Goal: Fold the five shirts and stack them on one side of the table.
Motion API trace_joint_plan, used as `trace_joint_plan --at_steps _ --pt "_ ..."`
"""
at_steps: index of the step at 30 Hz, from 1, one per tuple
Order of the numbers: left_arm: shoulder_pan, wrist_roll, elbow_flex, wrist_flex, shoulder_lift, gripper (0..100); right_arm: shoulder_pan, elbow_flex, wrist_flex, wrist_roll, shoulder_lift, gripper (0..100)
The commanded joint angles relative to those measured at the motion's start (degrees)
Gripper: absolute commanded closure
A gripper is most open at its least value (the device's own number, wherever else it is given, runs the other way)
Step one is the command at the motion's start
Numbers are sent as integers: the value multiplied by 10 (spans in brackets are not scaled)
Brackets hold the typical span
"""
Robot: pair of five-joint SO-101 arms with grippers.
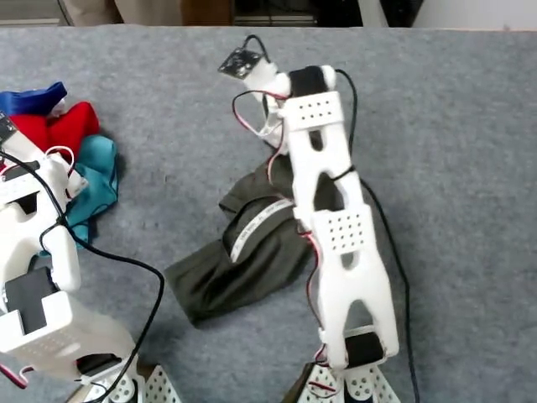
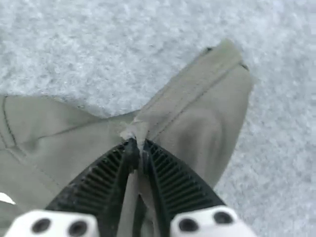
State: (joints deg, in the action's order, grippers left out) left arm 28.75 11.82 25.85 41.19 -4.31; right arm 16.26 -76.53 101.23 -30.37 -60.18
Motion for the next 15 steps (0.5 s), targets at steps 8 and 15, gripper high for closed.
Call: trace_joint_plan --at_steps 8,15 --pt "-6 -4 -4 -11 5 980 -73 -7 11 64 276 993" --pt "-6 -4 -4 -11 5 980 -122 102 10 77 455 992"
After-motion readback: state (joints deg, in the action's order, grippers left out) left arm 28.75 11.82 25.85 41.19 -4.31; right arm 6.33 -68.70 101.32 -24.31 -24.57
